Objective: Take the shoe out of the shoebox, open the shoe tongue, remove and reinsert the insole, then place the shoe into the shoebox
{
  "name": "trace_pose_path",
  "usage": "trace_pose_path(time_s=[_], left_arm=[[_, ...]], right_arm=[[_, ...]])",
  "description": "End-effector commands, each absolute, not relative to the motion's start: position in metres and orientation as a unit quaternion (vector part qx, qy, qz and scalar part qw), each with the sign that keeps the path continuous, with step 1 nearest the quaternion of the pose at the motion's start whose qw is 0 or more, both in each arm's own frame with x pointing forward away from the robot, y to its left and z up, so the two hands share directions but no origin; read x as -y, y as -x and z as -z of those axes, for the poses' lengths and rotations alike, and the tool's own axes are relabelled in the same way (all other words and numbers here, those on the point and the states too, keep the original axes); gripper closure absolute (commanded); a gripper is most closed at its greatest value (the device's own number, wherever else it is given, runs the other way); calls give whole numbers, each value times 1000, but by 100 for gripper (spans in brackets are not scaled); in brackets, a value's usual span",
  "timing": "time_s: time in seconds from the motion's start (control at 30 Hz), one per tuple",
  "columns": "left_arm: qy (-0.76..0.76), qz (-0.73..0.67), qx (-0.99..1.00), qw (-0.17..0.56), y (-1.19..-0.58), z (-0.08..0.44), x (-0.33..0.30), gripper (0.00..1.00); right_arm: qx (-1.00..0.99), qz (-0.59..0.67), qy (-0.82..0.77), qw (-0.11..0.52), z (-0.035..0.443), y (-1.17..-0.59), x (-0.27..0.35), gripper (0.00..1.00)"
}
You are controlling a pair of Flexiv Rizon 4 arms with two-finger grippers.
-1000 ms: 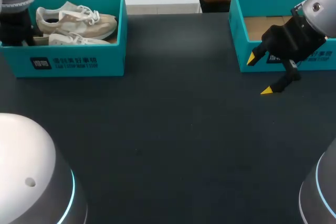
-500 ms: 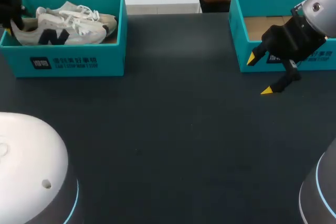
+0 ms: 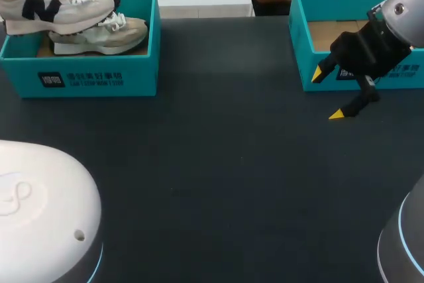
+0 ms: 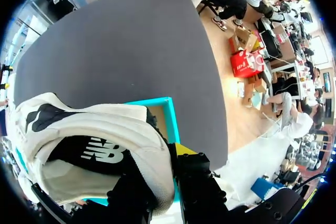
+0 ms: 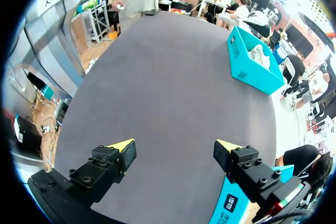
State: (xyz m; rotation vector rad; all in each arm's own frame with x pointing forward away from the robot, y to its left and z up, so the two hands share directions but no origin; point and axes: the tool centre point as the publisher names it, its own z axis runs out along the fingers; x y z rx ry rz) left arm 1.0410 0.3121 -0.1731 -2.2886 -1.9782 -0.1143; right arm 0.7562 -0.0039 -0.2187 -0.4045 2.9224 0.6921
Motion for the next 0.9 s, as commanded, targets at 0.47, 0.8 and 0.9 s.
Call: trace_pose_path(time_s=[0.47,0.8,0.9], left_arm=[[741,90,665,33,-994,163,-291,100],[673,158,721,42,-927,150,-252,100],[667,164,726,39,-908,151,-236,100]], right_arm=[[-963,-227,133,55,219,-757,3,0],[-963,-227,133,55,219,-757,3,0],[-963,-227,133,55,219,-757,3,0]])
